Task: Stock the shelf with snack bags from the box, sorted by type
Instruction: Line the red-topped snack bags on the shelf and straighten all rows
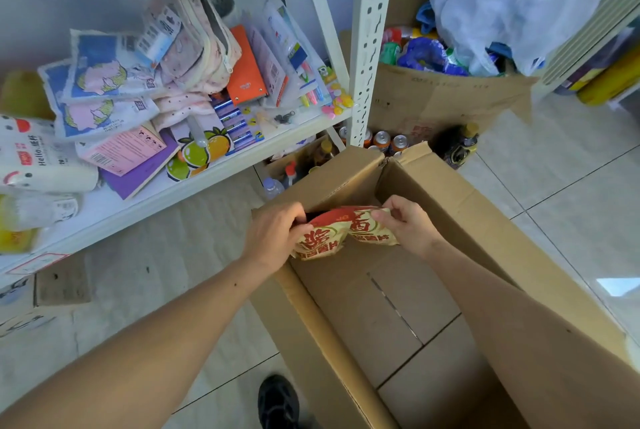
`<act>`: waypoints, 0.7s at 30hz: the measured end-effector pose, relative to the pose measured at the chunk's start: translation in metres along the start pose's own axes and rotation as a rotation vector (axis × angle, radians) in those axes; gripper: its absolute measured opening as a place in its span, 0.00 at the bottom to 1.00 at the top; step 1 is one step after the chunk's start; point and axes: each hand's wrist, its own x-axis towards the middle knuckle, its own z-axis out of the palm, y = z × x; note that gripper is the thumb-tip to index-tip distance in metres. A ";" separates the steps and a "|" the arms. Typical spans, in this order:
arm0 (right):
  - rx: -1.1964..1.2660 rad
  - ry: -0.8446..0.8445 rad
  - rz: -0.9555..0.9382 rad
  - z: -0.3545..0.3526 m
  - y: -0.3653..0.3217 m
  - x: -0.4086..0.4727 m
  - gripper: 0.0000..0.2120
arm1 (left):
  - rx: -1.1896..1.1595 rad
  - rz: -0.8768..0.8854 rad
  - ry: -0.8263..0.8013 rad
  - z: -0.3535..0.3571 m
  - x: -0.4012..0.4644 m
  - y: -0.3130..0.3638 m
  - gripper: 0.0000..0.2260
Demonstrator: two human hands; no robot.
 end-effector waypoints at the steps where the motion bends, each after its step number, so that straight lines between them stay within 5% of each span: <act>1: 0.015 -0.002 -0.005 -0.005 -0.007 -0.006 0.13 | -0.047 -0.033 -0.015 -0.009 -0.001 0.004 0.09; 7: 0.050 -0.009 -0.052 -0.041 -0.064 -0.052 0.14 | -0.315 -0.049 0.059 -0.074 -0.002 0.040 0.06; 13: 0.391 -0.026 -0.094 -0.072 -0.149 -0.116 0.06 | -0.379 -0.003 0.110 -0.164 -0.005 0.077 0.07; 21: 0.371 0.091 -0.195 -0.104 -0.255 -0.181 0.13 | -0.479 0.026 0.191 -0.283 -0.029 0.134 0.07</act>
